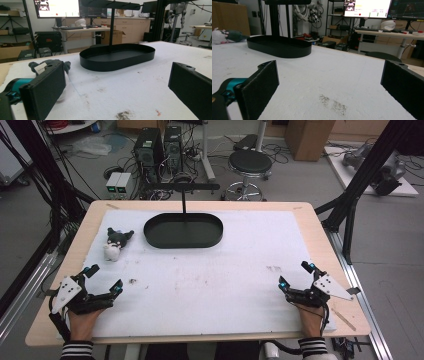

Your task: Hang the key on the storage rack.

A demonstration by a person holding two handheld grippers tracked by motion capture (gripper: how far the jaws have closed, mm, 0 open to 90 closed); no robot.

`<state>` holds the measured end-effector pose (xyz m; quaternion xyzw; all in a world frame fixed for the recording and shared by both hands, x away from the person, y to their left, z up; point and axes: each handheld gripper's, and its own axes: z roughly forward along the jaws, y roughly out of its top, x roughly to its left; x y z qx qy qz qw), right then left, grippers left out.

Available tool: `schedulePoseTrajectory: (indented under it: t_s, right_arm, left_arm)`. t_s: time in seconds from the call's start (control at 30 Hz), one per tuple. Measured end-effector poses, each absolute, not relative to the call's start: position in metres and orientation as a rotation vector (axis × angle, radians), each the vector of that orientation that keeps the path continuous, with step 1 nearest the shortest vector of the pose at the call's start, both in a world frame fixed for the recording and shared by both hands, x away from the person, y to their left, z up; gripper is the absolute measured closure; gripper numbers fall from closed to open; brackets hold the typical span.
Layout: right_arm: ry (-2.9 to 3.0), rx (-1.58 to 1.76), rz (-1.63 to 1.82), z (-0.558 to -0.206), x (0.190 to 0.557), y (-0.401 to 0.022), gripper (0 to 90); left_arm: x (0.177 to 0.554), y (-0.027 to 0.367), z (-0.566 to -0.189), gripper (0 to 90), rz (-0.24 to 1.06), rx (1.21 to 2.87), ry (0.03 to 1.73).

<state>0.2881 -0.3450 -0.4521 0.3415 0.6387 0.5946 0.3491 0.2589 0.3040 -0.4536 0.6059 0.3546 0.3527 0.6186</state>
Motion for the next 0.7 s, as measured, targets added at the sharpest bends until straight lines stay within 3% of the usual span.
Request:
schedulePoseTrajectory:
  t_s: [0.7]
  right_arm:
    - [1.639, 0.910, 1.568, -0.4525, 0.2886, -0.3479, 0.6]
  left_arm:
    - [0.2612, 0.3053, -0.4527, 1.7, 0.807, 1.380, 0.868]
